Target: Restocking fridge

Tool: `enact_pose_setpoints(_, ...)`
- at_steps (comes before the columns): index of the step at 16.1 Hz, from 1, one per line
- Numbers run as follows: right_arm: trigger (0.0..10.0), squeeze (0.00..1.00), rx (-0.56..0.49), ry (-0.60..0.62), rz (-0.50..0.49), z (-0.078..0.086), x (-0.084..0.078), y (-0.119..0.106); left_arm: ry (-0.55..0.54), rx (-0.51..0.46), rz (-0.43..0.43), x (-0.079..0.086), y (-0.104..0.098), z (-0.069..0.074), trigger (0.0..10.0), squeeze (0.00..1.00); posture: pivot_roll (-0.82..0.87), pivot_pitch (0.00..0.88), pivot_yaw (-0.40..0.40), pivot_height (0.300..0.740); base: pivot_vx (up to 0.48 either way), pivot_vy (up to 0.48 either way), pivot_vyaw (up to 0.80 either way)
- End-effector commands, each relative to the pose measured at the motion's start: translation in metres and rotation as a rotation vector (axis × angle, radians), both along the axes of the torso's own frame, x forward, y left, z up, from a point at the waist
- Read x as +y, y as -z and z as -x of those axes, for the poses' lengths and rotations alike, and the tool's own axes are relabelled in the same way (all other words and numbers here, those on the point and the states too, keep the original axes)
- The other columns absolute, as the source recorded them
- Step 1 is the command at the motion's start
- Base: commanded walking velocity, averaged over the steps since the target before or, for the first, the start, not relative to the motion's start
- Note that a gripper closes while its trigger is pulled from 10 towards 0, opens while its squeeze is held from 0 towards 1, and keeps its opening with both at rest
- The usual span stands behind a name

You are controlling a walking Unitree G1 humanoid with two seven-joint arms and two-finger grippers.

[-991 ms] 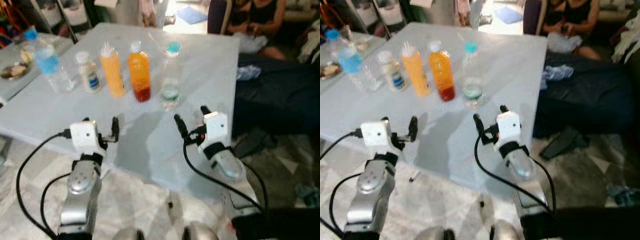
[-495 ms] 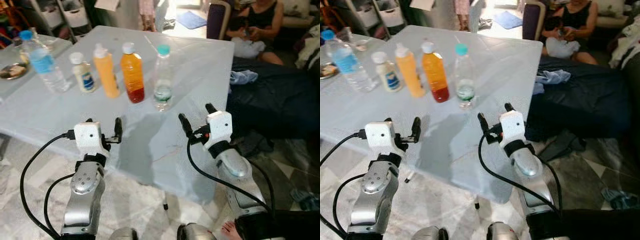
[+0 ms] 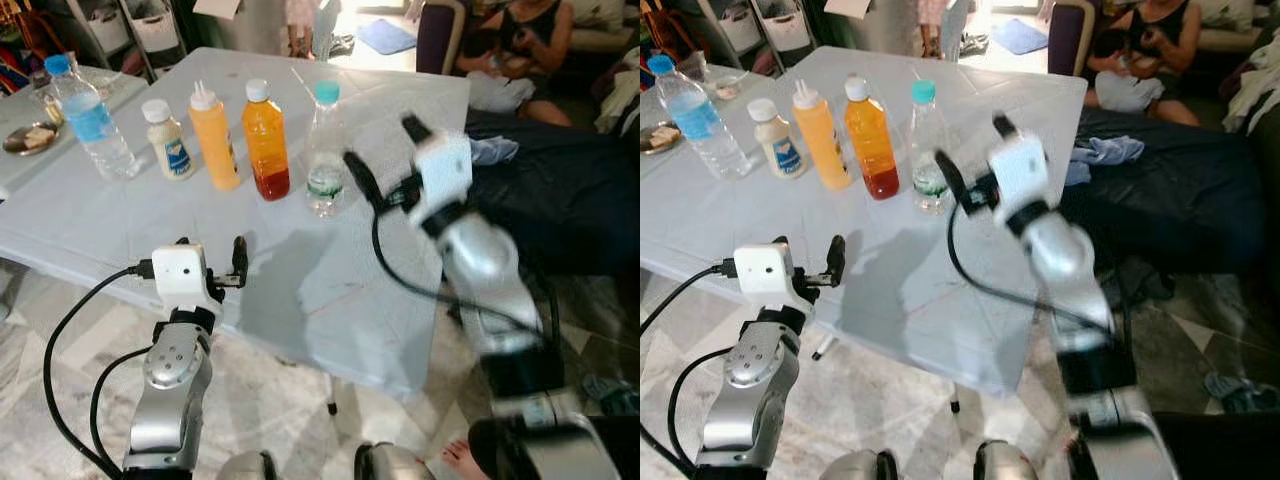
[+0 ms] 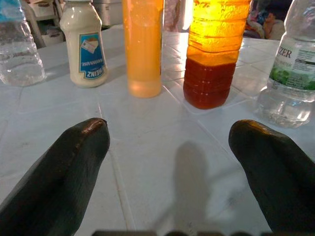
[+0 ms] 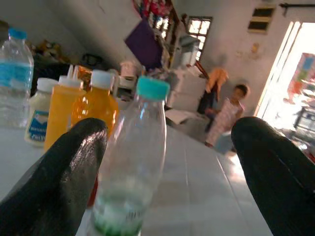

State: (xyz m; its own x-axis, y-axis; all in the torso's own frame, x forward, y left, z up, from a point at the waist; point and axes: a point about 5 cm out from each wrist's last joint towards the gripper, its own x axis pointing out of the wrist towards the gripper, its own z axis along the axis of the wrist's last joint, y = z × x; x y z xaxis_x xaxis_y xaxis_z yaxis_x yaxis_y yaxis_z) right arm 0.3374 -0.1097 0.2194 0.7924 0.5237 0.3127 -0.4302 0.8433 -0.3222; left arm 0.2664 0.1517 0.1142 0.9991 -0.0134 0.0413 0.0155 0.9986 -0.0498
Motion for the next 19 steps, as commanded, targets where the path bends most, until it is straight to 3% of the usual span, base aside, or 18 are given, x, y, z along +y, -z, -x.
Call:
enact_pose_setpoints(1,10.0,0.00,0.001,-0.024,0.013,-0.003,0.003,-0.002,-0.010,-0.012,-0.016,0.004,-0.005,0.000,10.0,0.00,-0.01,0.107,0.063,0.740,0.000,0.000,0.00)
enact_pose_setpoints(6,10.0,0.00,0.016,-0.064,0.023,-0.031,0.016,-0.025,-0.004,-0.005,-0.027,0.003,-0.005,0.002,10.0,0.00,0.02,0.107,0.066,0.740,0.000,0.000,0.00)
enact_pose_setpoints(9,10.0,0.00,0.023,-0.116,0.045,-0.038,0.032,-0.028,-0.004,0.002,-0.033,0.004,-0.003,0.004,10.0,0.00,0.03,0.102,0.065,0.740,0.000,0.000,0.00)
enact_pose_setpoints(13,10.0,0.00,0.055,-0.136,-0.031,-0.044,0.044,-0.033,-0.001,0.003,-0.042,0.005,-0.005,0.004,10.0,0.00,0.04,0.097,0.071,0.740,0.000,0.000,0.00)
enact_pose_setpoints(14,4.9,0.00,0.056,-0.123,-0.040,-0.046,0.045,-0.036,0.001,0.003,-0.045,0.006,-0.005,0.004,10.0,0.00,0.04,0.095,0.075,0.740,0.000,0.000,0.00)
enact_pose_setpoints(15,4.1,0.00,0.056,-0.098,-0.042,-0.049,0.045,-0.037,0.002,0.002,-0.047,0.006,-0.005,0.003,10.0,0.00,0.04,0.093,0.076,0.740,0.000,0.000,0.00)
enact_pose_setpoints(16,4.8,0.00,0.058,-0.076,-0.046,-0.051,0.045,-0.038,0.004,0.002,-0.048,0.006,-0.006,0.003,10.0,0.00,0.04,0.093,0.078,0.740,0.000,0.000,0.00)
enact_pose_setpoints(17,7.0,0.00,0.065,-0.046,-0.046,-0.054,0.044,-0.038,0.007,0.002,-0.048,0.006,-0.006,0.003,10.0,0.00,0.04,0.092,0.079,0.740,0.000,0.000,0.00)
enact_pose_setpoints(18,10.0,0.00,0.073,-0.031,-0.048,-0.055,0.043,-0.038,0.008,0.002,-0.048,0.005,-0.006,0.003,10.0,0.00,0.04,0.093,0.080,0.740,0.000,0.000,0.00)
enact_pose_setpoints(19,8.4,0.00,0.086,-0.014,-0.056,-0.057,0.041,-0.037,0.011,0.004,-0.048,0.004,-0.005,0.003,10.0,0.00,0.04,0.093,0.080,0.740,0.000,0.000,0.00)
